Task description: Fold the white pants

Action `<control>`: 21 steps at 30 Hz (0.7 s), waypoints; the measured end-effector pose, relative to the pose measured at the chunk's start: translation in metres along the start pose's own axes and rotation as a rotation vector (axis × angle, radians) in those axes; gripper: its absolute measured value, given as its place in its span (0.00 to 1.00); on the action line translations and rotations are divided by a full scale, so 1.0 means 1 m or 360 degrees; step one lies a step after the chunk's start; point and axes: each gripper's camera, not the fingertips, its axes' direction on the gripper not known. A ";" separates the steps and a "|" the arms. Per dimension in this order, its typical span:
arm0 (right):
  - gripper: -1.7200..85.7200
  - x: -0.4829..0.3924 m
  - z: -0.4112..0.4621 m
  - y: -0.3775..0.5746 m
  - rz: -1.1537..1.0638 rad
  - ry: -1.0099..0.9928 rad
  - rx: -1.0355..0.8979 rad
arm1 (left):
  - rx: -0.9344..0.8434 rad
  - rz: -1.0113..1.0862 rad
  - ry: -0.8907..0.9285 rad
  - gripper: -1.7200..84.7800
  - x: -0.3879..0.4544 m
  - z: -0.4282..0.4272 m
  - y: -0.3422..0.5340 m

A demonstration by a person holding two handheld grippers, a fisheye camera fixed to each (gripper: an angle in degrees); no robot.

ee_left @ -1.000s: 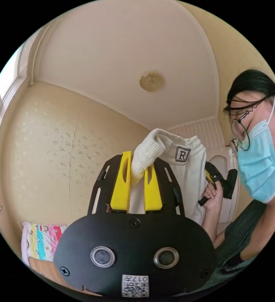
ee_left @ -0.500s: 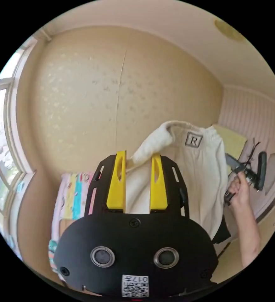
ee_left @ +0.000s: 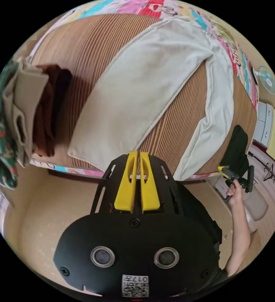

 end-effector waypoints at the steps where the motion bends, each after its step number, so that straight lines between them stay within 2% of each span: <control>1: 0.06 0.040 0.051 0.019 0.0121 -0.0068 -0.0136 | -0.0123 -0.0074 0.0077 0.02 -0.016 0.035 0.013; 2: 0.07 0.077 0.095 0.041 0.0242 -0.0140 -0.0263 | -0.0177 -0.0100 0.0111 0.02 -0.023 0.049 0.020; 5: 0.06 0.151 0.150 0.093 0.0492 -0.0323 -0.0436 | -0.0362 -0.0136 0.0171 0.02 -0.047 0.089 0.046; 9: 0.06 0.207 0.138 0.106 0.0638 -0.0459 -0.0395 | -0.0359 -0.0020 0.0000 0.02 -0.073 0.063 0.036; 12: 0.05 0.215 0.092 0.083 0.0474 -0.0466 -0.0272 | -0.0205 0.0066 -0.0067 0.02 -0.097 0.012 0.011; 16: 0.05 0.186 0.020 0.072 0.0044 -0.0298 -0.0055 | -0.0067 0.0176 -0.0142 0.01 -0.133 -0.043 -0.015; 21: 0.05 0.153 0.009 0.112 -0.0354 -0.0032 0.0059 | -0.0139 0.0253 -0.0259 0.01 -0.179 -0.033 -0.019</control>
